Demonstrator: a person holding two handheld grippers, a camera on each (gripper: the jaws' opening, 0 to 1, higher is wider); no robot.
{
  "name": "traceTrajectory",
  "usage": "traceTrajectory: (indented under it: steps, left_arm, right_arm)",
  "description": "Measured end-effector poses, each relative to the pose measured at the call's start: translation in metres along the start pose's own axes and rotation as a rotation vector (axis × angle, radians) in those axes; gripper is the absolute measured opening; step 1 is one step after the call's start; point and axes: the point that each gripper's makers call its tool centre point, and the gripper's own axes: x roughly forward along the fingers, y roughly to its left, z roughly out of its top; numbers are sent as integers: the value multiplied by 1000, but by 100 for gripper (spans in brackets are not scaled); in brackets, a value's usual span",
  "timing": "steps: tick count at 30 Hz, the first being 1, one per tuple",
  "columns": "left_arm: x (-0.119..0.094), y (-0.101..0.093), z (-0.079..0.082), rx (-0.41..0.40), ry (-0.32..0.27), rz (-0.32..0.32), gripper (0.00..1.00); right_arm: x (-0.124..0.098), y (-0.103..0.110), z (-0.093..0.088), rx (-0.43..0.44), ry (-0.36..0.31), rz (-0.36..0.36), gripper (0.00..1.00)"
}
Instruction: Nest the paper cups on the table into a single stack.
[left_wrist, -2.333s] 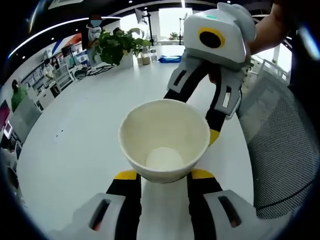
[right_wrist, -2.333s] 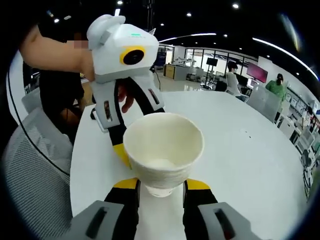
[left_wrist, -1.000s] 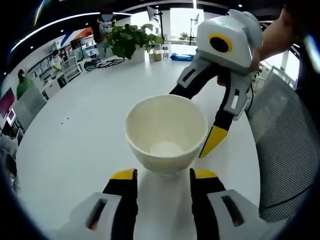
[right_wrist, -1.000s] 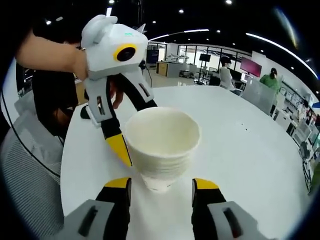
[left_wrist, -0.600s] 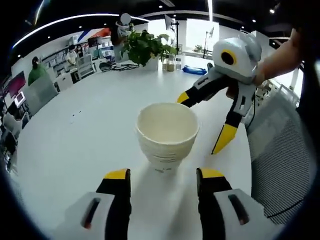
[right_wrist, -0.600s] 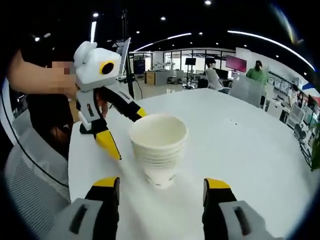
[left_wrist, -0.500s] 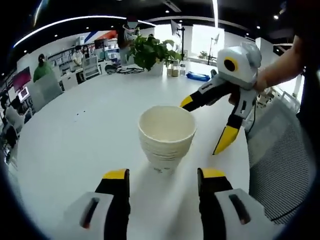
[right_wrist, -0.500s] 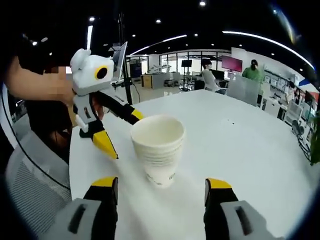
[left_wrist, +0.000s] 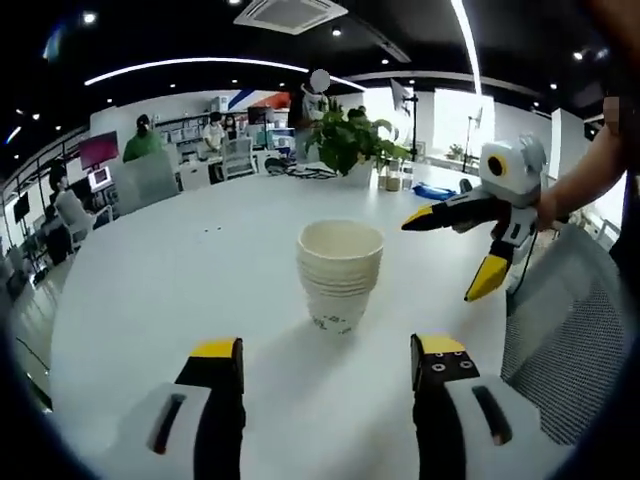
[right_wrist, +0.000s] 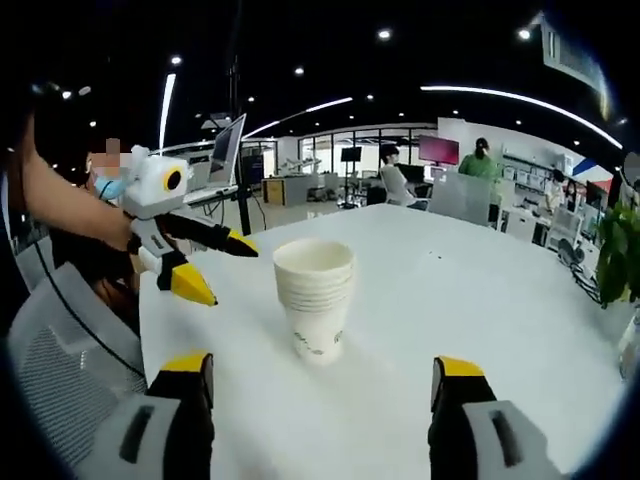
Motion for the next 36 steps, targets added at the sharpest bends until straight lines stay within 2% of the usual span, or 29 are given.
traceTrajectory:
  steps: [4,8,11,16,22,24,28,36]
  left_arm:
    - [-8,-8,-4,-12,-18,2,70]
    - [-12,-12,-6,-27,-60,25,81]
    - [-13,-15,-9,-30,-65,48,86]
    - [-16,-23,-19,-38,-52,58,88]
    - [-21,-34,-27,-37,-37,60,88]
    - [-23,-36,-24,-28,-32,63,88]
    - [-27,-35,-12,-35,-85,79,88]
    - [-26,-35,-16,-37,-77,78,90]
  right_arm:
    - [-11,-2,-2,-5,-15,-19,96]
    - [-17,-3,-6,-2,-18,-23,100]
    - [-20,-3,-14,13,-16,-31,100]
    - [-26,0,-21,14,-5,-34,100]
    - [-27,-2,-21,0,-11,-40,100]
    - [-27,-1,-23,3,-5,-40,100]
    - [-28,1,-22,-11,-6,-34,100]
    - [-28,6,-24,-17,6,-25,100]
